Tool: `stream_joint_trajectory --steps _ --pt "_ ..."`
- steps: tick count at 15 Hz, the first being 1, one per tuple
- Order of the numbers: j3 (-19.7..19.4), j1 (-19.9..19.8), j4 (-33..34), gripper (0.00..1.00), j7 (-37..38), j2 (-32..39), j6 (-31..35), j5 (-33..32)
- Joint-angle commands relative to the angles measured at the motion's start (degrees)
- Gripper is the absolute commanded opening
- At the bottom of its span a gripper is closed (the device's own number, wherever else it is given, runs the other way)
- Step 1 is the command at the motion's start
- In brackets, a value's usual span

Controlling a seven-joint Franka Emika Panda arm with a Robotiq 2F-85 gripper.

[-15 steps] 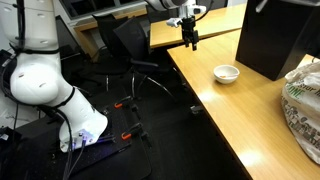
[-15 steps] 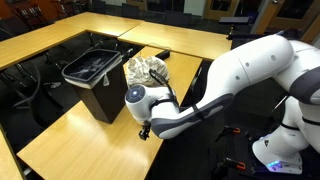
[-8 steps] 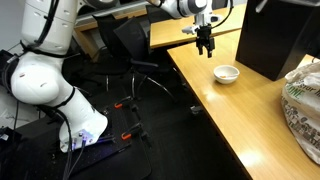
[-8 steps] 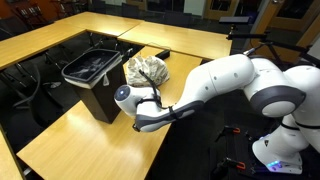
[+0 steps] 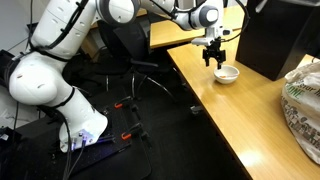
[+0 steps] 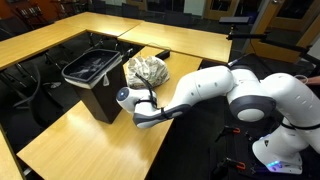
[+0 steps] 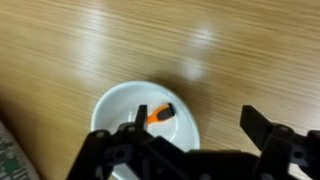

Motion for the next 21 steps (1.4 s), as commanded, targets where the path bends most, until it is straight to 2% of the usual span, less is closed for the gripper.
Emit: stream_joint_trajectory --steps 1,2,5,10,12,17,21 --pt "-0.3 -0.6 7.3 0.75 -3.1 5.5 -2.8 0.7" --pt "-0.3 -0.8 8.4 0.74 -3.5 6.7 -3.0 0.7" --pt "-0.2 -1.1 10.2 0.51 -4.6 8.4 -2.3 0.8" --pt "-0.5 -1.4 10.2 0.12 -4.1 7.1 -1.3 1.0" --pt "-0.4 -1.4 10.4 0.01 -4.0 6.9 -1.4 1.2" --pt "0.9 -0.5 6.6 0.03 -3.7 4.3 0.8 1.9" --pt "5.1 0.5 0.8 0.03 -2.8 -0.4 2.2 1.9"
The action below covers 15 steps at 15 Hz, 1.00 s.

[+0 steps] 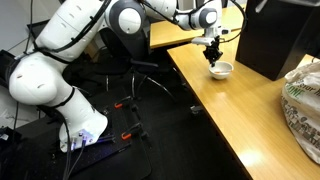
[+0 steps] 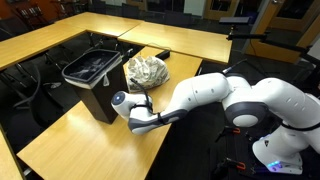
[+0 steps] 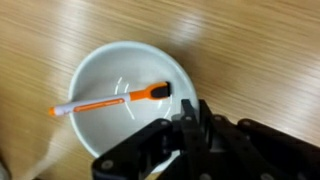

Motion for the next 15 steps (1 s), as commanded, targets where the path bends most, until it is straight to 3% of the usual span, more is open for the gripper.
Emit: stream_joint_trajectory --steps 1,4,7,11,12,13,15 --pt "2.4 1.0 -9.5 0.03 1.1 -6.9 2.7 0.7" --pt "1.8 4.1 -14.4 0.03 3.0 -9.8 4.5 2.3" --pt "-0.7 7.5 -19.8 0.03 8.0 -11.5 10.6 -0.3" --pt "-2.6 9.2 -24.3 0.03 11.7 -12.6 16.0 -0.9" --pt "-2.5 9.2 -24.8 0.16 11.2 -13.2 15.1 -0.4" --pt "-2.1 9.1 -25.9 0.37 11.2 -14.3 13.6 0.3" --pt "-1.2 8.5 -29.2 0.50 11.0 -17.6 12.5 1.6"
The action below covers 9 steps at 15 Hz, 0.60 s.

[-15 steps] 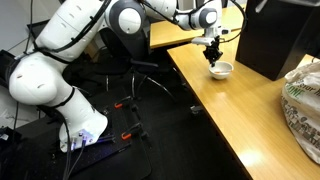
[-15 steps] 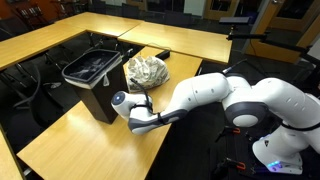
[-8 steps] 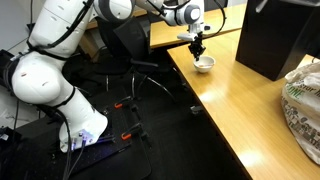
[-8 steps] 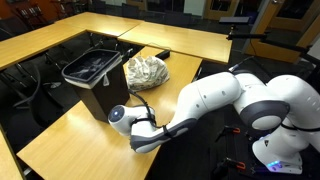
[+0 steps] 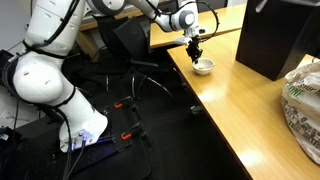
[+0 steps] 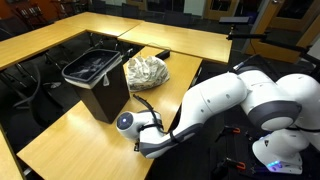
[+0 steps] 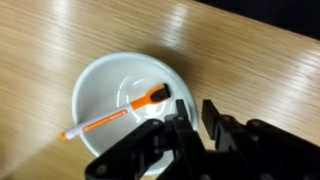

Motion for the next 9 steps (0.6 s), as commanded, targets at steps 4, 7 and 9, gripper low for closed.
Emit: stream_joint_trajectory --steps 4,7,9 --pt "-0.8 1.1 -16.1 0.81 4.9 -17.3 0.3 0.3" --pt "-2.0 1.8 -22.4 1.00 9.5 -26.4 -1.0 -3.5" --pt "-2.2 2.5 -25.8 1.00 13.3 -31.1 -5.6 -8.6"
